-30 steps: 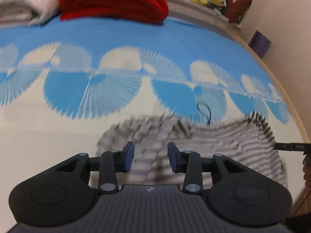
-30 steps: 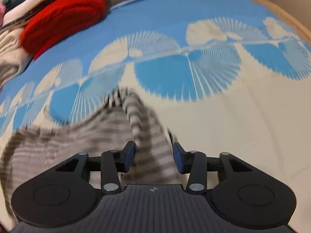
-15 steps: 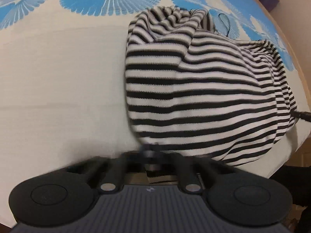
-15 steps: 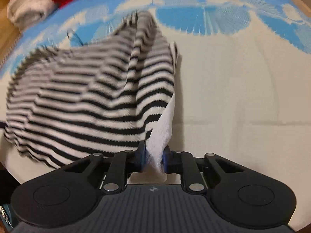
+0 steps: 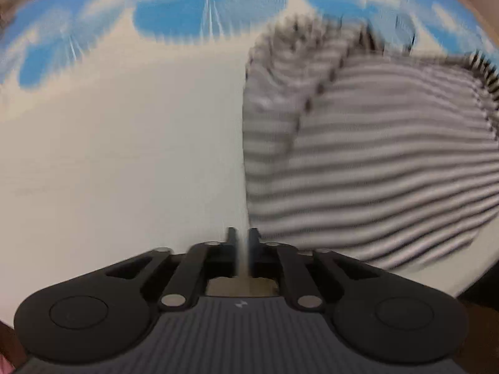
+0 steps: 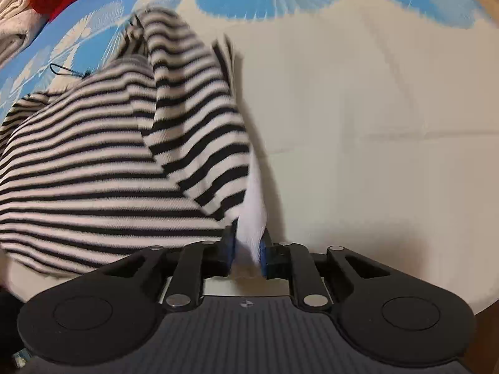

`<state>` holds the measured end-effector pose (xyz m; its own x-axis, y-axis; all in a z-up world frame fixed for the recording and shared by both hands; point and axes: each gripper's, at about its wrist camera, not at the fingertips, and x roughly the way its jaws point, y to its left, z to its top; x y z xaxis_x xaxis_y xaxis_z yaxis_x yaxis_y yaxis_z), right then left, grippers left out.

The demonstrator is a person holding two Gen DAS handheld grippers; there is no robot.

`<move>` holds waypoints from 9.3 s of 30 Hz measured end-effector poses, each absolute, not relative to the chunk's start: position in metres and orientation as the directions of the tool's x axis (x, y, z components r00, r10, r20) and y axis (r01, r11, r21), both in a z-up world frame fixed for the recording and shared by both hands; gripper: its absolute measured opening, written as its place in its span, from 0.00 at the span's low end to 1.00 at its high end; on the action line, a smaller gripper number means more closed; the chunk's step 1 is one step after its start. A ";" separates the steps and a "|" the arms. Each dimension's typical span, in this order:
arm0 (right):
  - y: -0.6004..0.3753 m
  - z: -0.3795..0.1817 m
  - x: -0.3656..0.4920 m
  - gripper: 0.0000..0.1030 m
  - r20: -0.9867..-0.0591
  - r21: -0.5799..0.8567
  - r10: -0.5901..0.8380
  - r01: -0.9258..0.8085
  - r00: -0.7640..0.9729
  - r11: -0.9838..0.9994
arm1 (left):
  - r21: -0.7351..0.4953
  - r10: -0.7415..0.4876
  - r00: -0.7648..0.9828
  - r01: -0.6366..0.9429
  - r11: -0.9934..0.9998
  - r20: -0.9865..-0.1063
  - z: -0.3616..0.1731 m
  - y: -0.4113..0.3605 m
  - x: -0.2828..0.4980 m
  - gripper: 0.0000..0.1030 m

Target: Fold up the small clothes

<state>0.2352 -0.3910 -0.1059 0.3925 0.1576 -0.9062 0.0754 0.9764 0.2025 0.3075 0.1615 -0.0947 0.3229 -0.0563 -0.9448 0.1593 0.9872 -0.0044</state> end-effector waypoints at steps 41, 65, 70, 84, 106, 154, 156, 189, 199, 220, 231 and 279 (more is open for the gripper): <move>-0.313 -0.078 0.387 0.38 -0.691 -0.124 -0.174 0.123 0.702 0.985 | -0.002 0.030 0.666 -0.048 0.999 -0.745 -0.049 0.075 0.427 0.46; -0.327 -0.092 0.261 0.51 -0.854 0.019 -0.004 0.039 0.521 0.999 | 0.012 -0.135 0.502 0.279 0.960 -0.854 -0.083 0.027 0.366 0.48; -0.317 -0.118 0.262 0.51 -0.892 -0.097 -0.084 -0.006 0.445 0.995 | -0.026 -0.166 0.367 0.358 0.933 -0.915 -0.118 0.013 0.357 0.49; -0.337 -0.126 0.251 0.56 -0.911 -0.067 -0.102 0.100 0.400 0.993 | 0.060 -0.061 0.354 0.321 0.945 -0.933 -0.133 0.024 0.349 0.58; -0.326 -0.013 0.133 0.61 -0.535 0.075 0.009 0.037 0.845 0.996 | -0.055 -0.062 0.768 0.035 0.998 -0.638 -0.016 0.100 0.194 0.54; -0.334 -0.051 0.141 0.61 -0.615 0.040 -0.060 0.107 0.787 0.993 | -0.456 -0.271 0.413 -0.459 0.763 -0.870 -0.159 0.151 0.248 0.67; -0.338 -0.051 0.141 0.61 -0.616 0.047 -0.067 0.121 0.785 0.992 | -0.484 -0.287 0.422 -0.494 0.722 -0.860 -0.164 0.154 0.249 0.67; -0.461 -0.033 0.119 0.61 -0.574 0.270 -0.311 0.534 0.757 0.801 | 0.213 0.026 0.771 0.143 0.967 -0.636 0.012 -0.097 0.231 0.06; -0.508 -0.038 0.088 0.62 -0.512 0.330 -0.315 0.521 0.799 0.787 | 0.045 -0.324 0.421 0.665 0.745 -0.847 -0.094 -0.246 0.173 0.26; -0.406 -0.104 0.174 0.63 -0.762 0.409 0.213 0.199 0.612 0.891 | -0.182 -0.288 0.322 0.321 0.929 -0.902 -0.128 -0.048 0.239 0.43; -0.356 -0.128 0.169 0.19 -0.891 0.129 0.101 0.032 0.443 0.991 | -0.284 -0.375 0.367 0.278 0.918 -0.851 -0.071 -0.024 0.320 0.81; -0.287 -0.074 0.175 0.00 -0.821 0.023 -0.012 0.055 0.570 0.998 | 0.030 -0.101 0.463 0.268 0.963 -0.881 -0.115 0.007 0.312 0.53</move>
<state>0.1747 -0.2871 -0.0744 0.5702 -0.0120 -0.8214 0.0548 0.9982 0.0235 0.3116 0.0068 -0.1151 0.4629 -0.1011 -0.8806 0.2676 0.9631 0.0301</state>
